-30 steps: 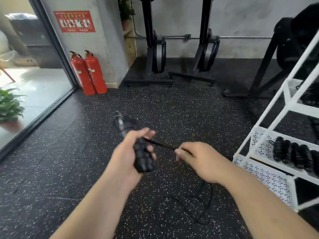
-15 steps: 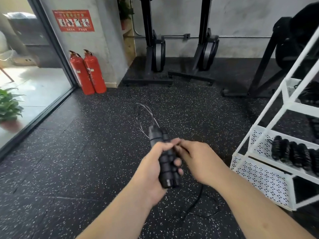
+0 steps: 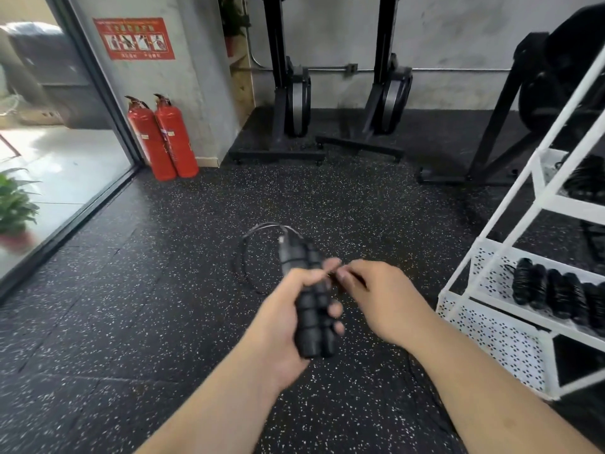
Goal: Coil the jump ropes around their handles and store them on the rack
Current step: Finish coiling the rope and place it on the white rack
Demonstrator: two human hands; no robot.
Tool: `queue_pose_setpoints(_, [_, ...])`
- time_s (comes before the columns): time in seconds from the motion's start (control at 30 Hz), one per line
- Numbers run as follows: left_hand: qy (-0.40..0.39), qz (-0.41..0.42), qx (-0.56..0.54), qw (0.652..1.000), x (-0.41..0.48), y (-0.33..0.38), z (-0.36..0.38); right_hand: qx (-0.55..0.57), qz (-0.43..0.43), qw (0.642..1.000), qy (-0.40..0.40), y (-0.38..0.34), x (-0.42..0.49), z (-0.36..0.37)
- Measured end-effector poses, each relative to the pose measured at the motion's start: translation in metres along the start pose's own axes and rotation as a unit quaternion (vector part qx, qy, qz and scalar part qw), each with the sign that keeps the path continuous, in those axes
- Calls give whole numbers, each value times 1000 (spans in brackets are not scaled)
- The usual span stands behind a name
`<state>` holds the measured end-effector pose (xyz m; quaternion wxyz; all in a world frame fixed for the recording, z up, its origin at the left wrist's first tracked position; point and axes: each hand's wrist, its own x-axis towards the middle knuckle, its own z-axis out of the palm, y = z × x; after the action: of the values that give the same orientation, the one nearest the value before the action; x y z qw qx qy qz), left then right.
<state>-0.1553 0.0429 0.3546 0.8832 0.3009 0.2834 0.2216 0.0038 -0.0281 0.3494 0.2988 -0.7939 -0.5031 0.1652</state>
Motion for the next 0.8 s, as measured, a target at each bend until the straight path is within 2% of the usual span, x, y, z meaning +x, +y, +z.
queue_pose_setpoints(0.1, [16, 0, 7, 1000, 2, -5, 5, -20, -2, 1000, -19, 1, 1, 2])
queue_pose_setpoints(0.17, [41, 38, -5, 998, 9, 11, -6, -17, 11, 999, -49, 7, 1, -7])
queue_pose_setpoints(0.3, [107, 87, -87, 987, 20, 44, -32, 9, 23, 998, -59, 19, 1, -28])
queue_pose_setpoints(0.4, [106, 64, -74, 989, 18, 32, -29, 6, 21, 999, -39, 15, 0, -21])
queue_pose_setpoints(0.53, [35, -5, 6, 999, 7, -6, 2, -45, 3, 999, -23, 1, -1, -2])
queue_pose_setpoints(0.6, [27, -18, 13, 999, 5, -13, 7, -40, 1, 999, -26, -2, 0, -1])
queue_pose_setpoints(0.7, [32, 2, 0, 999, 10, 0, -1, -28, -3, 997, -71, 2, 1, -7])
queue_pose_setpoints(0.8, [110, 64, -21, 992, 18, 27, -20, -31, 29, 994, -105, 12, -1, -22])
